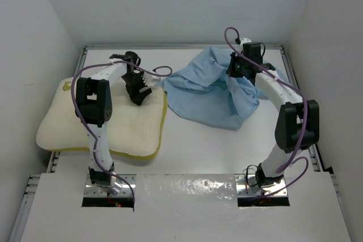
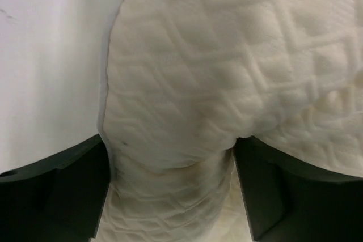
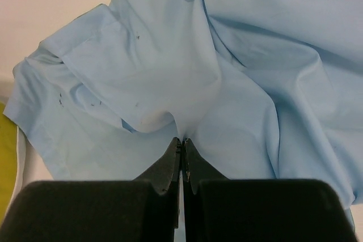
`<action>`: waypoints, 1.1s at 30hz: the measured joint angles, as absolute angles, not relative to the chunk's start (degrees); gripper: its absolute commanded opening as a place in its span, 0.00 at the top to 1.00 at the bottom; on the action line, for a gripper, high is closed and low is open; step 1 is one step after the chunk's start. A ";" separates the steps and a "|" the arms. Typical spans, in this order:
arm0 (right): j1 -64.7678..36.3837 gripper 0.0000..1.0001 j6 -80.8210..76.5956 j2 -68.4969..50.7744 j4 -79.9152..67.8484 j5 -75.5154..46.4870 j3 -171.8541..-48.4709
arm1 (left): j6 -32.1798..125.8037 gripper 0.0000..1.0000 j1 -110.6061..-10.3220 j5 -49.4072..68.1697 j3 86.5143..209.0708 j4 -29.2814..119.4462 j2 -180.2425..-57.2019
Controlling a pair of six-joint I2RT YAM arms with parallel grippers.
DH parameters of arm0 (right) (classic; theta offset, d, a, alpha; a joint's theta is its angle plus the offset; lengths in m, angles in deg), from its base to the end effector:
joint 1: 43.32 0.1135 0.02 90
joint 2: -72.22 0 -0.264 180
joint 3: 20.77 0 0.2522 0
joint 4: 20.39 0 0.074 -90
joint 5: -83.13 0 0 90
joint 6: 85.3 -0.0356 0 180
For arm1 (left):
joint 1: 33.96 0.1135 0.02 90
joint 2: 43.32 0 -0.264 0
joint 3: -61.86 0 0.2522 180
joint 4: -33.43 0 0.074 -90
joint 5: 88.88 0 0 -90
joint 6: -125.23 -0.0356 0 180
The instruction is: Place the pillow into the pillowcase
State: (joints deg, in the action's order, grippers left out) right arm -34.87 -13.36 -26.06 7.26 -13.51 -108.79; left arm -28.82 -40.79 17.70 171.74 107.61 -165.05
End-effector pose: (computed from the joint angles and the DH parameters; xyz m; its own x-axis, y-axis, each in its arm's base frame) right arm 0.3876 0.0617 0.2626 -0.6510 0.2146 -0.7281 -0.0362 0.9493 0.3121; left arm 0.4090 -0.0592 0.1784 -0.3133 0.9055 -0.2863 0.9491 0.3087 -0.0623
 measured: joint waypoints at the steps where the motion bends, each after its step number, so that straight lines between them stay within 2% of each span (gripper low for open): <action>1: -34.87 1.00 -13.34 -26.04 7.28 -13.38 -108.77 | -27.44 0.46 -40.79 17.13 171.02 106.32 -164.46; 2: -34.87 1.00 -13.34 -25.99 7.26 -13.24 -108.68 | -25.74 0.70 -40.88 16.54 170.84 105.45 -164.31; 3: -34.87 1.00 -13.32 -25.93 7.33 -13.16 -108.61 | -24.05 1.00 -41.01 15.95 170.87 104.92 -164.33; 8: -34.87 1.00 -13.30 -25.54 7.63 -12.96 -108.48 | -19.16 1.00 -40.38 17.28 170.49 104.31 -162.58; 14: -34.35 1.00 -13.56 -24.01 7.61 -12.98 -108.48 | -17.02 1.00 -41.91 19.97 163.78 104.37 -146.84; 20: -31.59 1.00 -14.37 -19.92 6.93 -13.20 -108.33 | -9.65 1.00 -57.17 19.58 163.48 101.97 -137.33; 26: -29.39 1.00 -15.22 -18.04 6.82 -13.94 -108.33 | 0.56 1.00 -70.19 19.67 166.08 97.27 -149.27; 33: -28.55 1.00 -16.71 -15.42 7.61 -15.69 -104.42 | 12.56 1.00 -69.82 12.56 179.80 94.50 -165.25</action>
State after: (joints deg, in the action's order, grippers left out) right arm -28.55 -16.71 -15.42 7.61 -15.69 -104.42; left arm 12.56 -69.82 12.56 179.80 94.50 -165.25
